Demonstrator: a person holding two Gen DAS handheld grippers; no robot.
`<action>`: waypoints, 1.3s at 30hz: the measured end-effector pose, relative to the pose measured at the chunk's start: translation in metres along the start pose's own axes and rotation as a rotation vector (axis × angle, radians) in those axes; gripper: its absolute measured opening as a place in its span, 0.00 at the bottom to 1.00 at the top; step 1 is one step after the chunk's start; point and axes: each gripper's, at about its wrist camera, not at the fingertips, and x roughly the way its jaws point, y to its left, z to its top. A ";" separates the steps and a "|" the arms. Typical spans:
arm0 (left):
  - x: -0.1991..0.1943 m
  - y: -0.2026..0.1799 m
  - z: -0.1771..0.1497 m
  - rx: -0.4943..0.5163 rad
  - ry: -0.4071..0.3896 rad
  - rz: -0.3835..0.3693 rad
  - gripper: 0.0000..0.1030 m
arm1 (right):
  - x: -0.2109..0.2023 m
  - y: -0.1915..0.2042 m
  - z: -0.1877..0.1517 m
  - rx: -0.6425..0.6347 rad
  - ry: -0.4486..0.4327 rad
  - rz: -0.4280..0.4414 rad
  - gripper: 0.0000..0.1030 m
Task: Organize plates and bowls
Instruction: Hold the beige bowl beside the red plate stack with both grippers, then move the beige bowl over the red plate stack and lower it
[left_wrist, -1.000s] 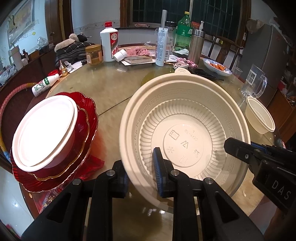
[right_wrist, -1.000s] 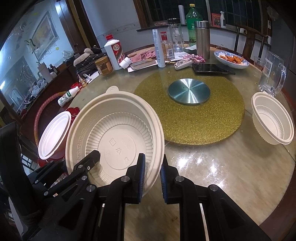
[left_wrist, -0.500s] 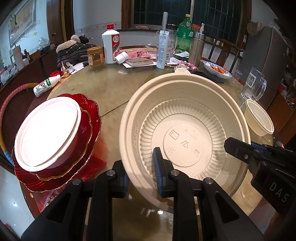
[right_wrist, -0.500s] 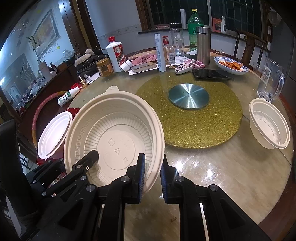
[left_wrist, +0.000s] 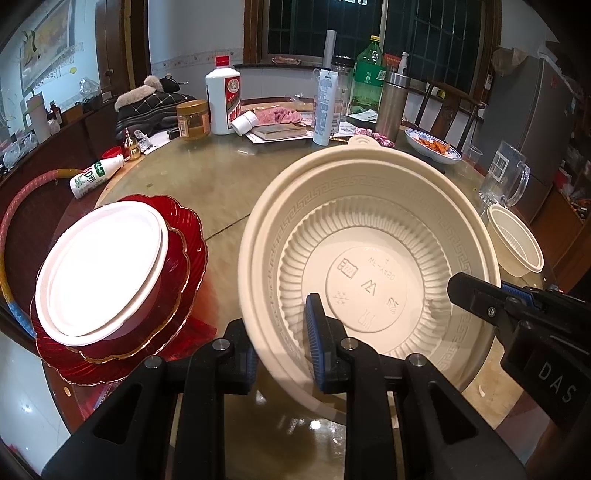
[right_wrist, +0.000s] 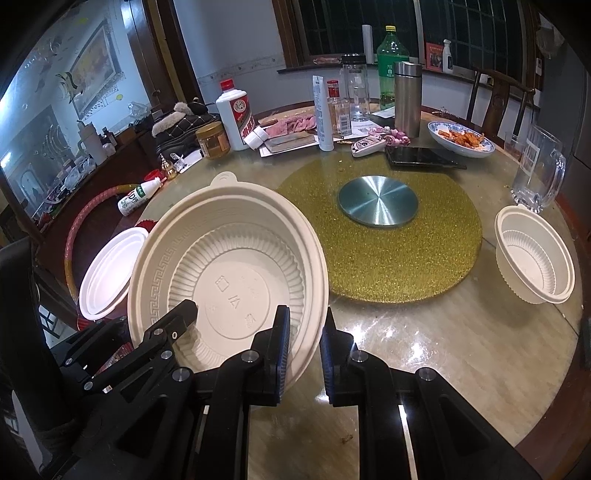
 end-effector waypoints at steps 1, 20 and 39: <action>-0.001 0.000 0.000 0.000 -0.002 0.001 0.20 | 0.000 0.000 0.000 -0.001 -0.001 0.000 0.15; -0.011 0.007 0.006 -0.013 -0.035 0.016 0.20 | -0.010 0.011 0.005 -0.031 -0.029 0.000 0.15; -0.018 0.016 0.012 -0.028 -0.059 0.035 0.20 | -0.014 0.025 0.012 -0.060 -0.049 -0.003 0.15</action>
